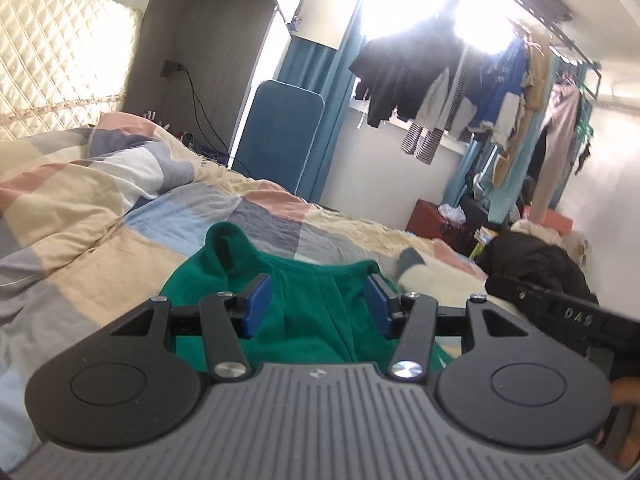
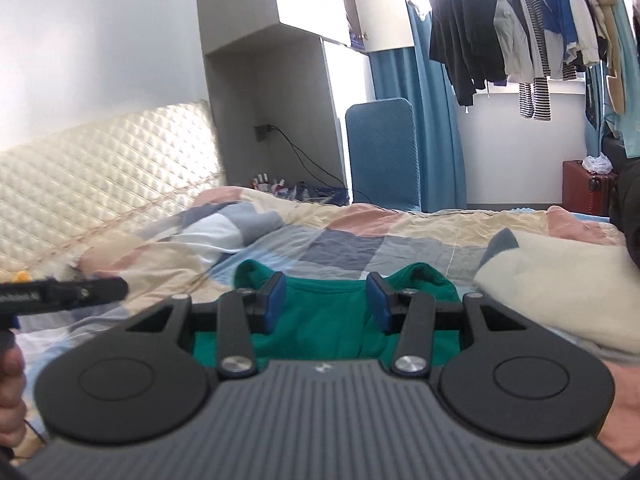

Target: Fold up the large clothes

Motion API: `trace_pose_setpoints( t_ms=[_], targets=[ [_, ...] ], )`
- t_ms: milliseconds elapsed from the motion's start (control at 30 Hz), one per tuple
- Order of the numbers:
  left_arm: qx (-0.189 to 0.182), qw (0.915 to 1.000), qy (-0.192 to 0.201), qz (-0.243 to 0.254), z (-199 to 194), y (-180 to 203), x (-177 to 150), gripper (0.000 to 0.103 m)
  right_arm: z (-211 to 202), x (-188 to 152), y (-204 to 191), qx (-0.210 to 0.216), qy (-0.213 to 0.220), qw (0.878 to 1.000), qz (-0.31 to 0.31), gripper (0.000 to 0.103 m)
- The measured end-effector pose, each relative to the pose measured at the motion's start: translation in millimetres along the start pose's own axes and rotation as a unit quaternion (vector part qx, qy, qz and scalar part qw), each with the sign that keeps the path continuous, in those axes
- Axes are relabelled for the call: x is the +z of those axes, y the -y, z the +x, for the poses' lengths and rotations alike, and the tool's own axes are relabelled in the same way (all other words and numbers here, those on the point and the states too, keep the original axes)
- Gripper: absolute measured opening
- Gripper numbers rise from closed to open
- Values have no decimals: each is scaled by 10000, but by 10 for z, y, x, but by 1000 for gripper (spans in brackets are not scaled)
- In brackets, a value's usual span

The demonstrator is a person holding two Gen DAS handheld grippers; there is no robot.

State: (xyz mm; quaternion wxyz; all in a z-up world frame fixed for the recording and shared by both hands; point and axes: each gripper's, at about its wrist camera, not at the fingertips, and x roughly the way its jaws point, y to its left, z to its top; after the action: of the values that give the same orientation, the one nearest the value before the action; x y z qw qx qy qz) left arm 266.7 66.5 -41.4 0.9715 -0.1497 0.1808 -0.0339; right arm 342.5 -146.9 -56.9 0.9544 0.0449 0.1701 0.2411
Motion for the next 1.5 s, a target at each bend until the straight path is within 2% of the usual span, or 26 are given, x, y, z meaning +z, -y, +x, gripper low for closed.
trace_pose_setpoints(
  t_ms=[267, 433, 600, 733, 833, 900, 967, 1067, 1200, 1367, 1433, 1500],
  targets=[
    [39, 9989, -73, 471, -615, 308, -408, 58, -593, -324, -194, -1, -44, 10000, -57, 48],
    [-26, 9981, -151, 598, -605, 336, -624, 58, -729, -580, -266, -32, -121, 9999, -65, 48],
    [178, 9989, -417, 113, -208, -103, -689, 58, -654, -756, -287, -34, -342, 9994, -71, 48],
    [402, 9972, -594, -200, 43, -469, -687, 58, -507, -824, -234, -76, -457, 9989, 15, 50],
    [453, 9958, -706, -379, 194, -677, -666, 58, -342, -880, -199, -157, -590, 9981, 112, 60],
    [509, 9945, -805, -436, 321, -806, -662, 58, -195, -911, -177, -179, -689, 9973, 168, 74],
    [533, 9928, -914, -569, 411, -902, -699, 58, -32, -948, -176, -194, -766, 9968, 140, 83],
    [593, 9901, -1053, -716, 540, -1014, -753, 58, 246, -1027, -189, -98, -982, 9951, 73, 83],
    [653, 9890, -1174, -611, 680, -1071, -821, 58, 673, -1131, -280, 114, -1226, 9924, 44, 83],
    [595, 9887, -1168, -727, 744, -1151, -857, 58, 1218, -1303, -536, 180, -1390, 9886, -548, 84],
    [606, 9890, -1101, -774, 723, -1168, -855, 58, 1420, -1330, -600, 75, -1449, 9860, -817, 76],
    [636, 9888, -1026, -878, 696, -1213, -850, 58, 1596, -1275, -608, -45, -1388, 9852, -1004, 51]
  ],
)
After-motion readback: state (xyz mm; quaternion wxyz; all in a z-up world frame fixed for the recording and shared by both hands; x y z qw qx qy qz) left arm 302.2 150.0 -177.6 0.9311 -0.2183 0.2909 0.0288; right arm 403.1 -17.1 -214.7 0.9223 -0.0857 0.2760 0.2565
